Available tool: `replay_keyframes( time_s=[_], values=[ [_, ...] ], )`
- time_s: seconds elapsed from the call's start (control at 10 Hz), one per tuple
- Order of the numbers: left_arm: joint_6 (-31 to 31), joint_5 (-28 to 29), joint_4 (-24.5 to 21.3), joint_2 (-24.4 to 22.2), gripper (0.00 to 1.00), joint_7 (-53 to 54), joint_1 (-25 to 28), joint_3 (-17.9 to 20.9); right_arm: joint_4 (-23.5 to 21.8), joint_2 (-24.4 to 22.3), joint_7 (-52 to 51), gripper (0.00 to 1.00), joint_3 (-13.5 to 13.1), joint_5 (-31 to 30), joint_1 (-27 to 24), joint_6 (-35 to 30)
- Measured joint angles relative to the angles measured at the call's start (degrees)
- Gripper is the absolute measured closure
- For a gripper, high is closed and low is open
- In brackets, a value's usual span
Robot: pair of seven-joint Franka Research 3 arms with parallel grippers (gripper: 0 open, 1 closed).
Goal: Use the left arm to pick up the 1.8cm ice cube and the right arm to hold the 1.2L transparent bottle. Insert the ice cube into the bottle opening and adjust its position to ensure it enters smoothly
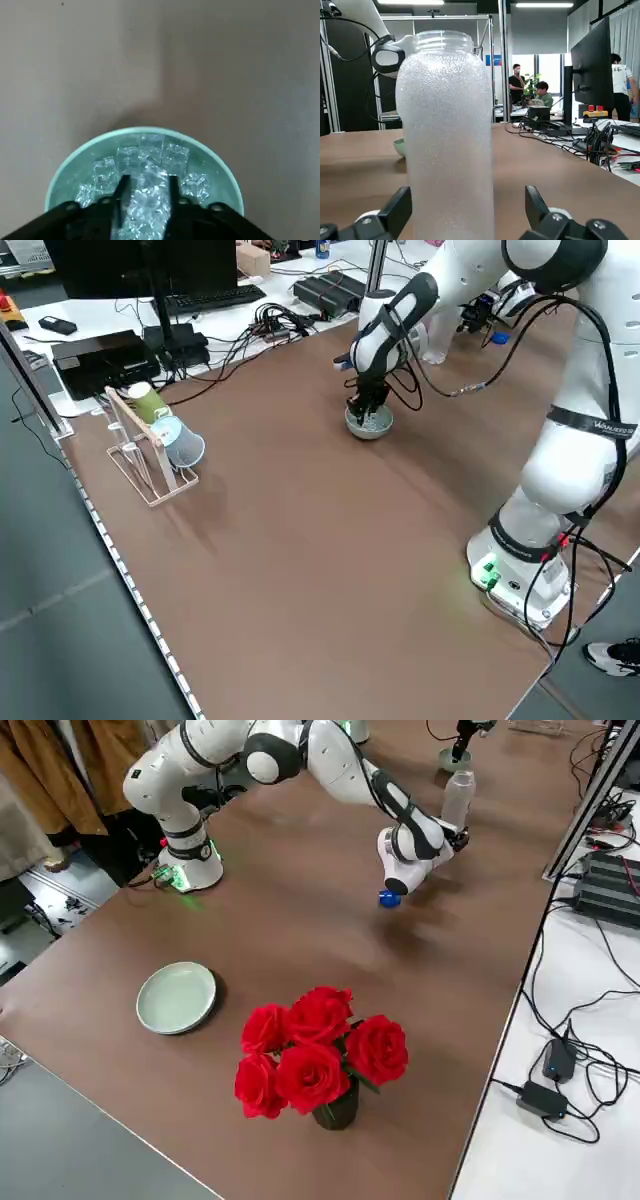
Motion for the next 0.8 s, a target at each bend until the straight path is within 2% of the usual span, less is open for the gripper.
replay_keyframes(
  time_s=[0.1,0.5,0.8],
  values=[
    [0.0,0.0,0.0,0.0,0.74,0.0,0.0,0.0,0.0,0.1,0.0,0.00,0.0,0.0,0.0,0.0],
    [-0.5,0.0,0.1,-0.7,0.74,0.0,0.2,0.0,0.0,0.2,0.0,0.00,0.0,0.1,0.9,0.0],
    [-4.7,0.0,0.5,-4.2,0.74,0.0,0.3,0.0,-0.1,0.4,0.0,0.00,0.0,0.1,1.2,0.1]
  ],
)
